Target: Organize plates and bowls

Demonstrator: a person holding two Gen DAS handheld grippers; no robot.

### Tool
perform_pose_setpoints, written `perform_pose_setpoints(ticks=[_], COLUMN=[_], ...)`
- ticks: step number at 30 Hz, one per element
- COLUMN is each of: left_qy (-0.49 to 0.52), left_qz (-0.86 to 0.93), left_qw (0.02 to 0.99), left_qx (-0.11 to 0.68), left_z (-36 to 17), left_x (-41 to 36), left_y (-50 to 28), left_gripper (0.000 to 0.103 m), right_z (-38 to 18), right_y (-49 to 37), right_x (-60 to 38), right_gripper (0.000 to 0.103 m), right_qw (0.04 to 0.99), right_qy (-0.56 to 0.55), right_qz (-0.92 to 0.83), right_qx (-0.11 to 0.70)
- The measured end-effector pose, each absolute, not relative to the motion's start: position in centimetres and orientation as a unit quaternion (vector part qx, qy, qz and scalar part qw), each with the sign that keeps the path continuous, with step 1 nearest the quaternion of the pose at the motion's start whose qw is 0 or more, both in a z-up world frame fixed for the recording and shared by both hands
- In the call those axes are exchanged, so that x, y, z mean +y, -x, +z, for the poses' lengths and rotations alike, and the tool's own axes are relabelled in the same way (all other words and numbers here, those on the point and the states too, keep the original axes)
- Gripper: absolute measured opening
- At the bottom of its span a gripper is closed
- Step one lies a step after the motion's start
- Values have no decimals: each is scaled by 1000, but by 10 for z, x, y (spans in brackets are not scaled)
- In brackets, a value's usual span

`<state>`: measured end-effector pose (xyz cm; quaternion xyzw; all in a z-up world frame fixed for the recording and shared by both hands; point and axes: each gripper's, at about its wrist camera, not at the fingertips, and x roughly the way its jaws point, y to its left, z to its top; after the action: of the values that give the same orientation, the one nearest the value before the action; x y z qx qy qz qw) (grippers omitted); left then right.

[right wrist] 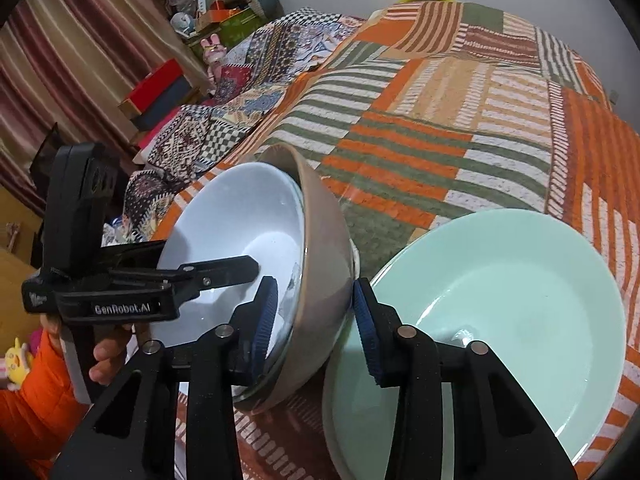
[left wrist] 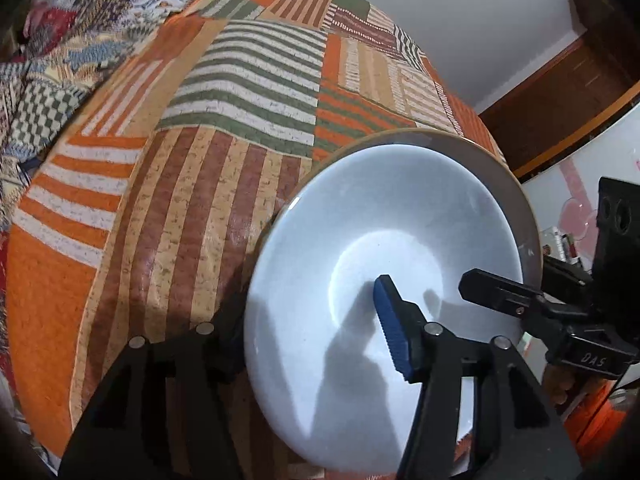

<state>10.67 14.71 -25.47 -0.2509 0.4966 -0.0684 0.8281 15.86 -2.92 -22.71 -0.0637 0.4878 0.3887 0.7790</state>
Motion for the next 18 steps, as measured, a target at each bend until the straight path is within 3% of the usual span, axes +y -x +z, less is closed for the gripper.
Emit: perform_pose_setpoints(ticks=[11,18], left_qy=[244,233], left_qz=[-41,-9], left_qw=[829,830], left_qx=[501,507], left_z=[-246,-243], left_x=[147,153], left_y=[-85,-66], left_gripper=[40,40], right_z=[-229,-231], right_y=[-161,-161], right_x=[-27,-1], right_gripper=[30,30], right_qw=[777,770], right_qy=[50,80], right_qz=[384,392], right_qx=[496,496])
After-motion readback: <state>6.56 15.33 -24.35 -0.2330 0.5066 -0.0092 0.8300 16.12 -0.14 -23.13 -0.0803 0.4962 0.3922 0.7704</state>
